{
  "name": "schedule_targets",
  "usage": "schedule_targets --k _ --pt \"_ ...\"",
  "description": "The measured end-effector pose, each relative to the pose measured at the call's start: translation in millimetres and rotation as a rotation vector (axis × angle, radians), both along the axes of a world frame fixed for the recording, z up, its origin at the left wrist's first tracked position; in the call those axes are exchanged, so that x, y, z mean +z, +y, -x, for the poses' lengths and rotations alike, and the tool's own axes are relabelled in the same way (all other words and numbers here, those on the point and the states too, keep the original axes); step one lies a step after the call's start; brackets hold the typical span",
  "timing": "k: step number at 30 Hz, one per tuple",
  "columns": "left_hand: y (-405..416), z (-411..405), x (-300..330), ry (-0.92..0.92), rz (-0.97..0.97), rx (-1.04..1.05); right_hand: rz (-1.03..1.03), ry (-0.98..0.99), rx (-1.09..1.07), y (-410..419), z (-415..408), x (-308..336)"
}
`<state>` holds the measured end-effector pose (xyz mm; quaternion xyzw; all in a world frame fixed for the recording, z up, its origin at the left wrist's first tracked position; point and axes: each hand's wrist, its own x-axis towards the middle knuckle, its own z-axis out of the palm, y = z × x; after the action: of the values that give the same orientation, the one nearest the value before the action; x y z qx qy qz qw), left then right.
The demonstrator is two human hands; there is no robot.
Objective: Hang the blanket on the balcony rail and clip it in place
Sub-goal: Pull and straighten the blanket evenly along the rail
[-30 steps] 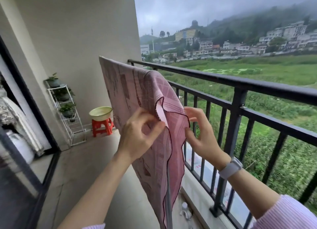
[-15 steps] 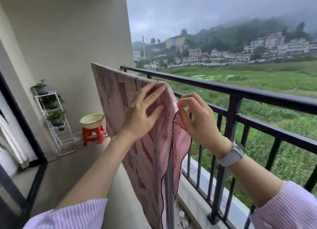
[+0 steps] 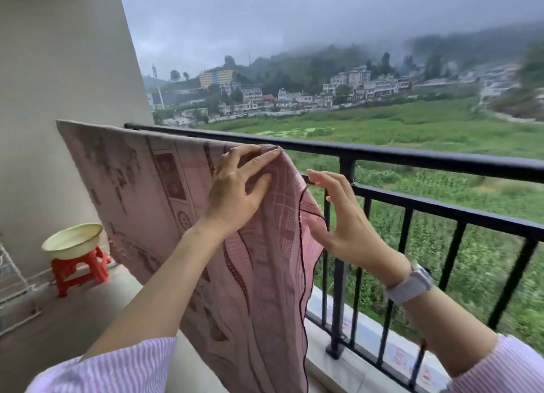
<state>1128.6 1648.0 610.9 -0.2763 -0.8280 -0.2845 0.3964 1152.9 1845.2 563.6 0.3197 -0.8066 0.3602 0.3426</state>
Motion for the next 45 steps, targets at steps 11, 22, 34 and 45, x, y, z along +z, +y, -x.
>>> schedule_targets --k 11,22,34,45 --pt "5.4 -9.5 9.0 -0.042 -0.039 -0.073 0.321 0.009 -0.218 8.2 7.1 -4.4" --pt "34.1 9.4 52.6 -0.036 0.295 -0.137 0.589 -0.49 0.0 23.8 13.9 26.9" --pt "-0.7 18.9 46.1 -0.036 0.291 -0.195 0.612 0.003 -0.093 -33.6 -13.4 72.1" --pt "-129.3 93.6 33.2 -0.39 0.435 0.084 -0.841 -0.057 -0.954 -165.2 23.0 91.9"
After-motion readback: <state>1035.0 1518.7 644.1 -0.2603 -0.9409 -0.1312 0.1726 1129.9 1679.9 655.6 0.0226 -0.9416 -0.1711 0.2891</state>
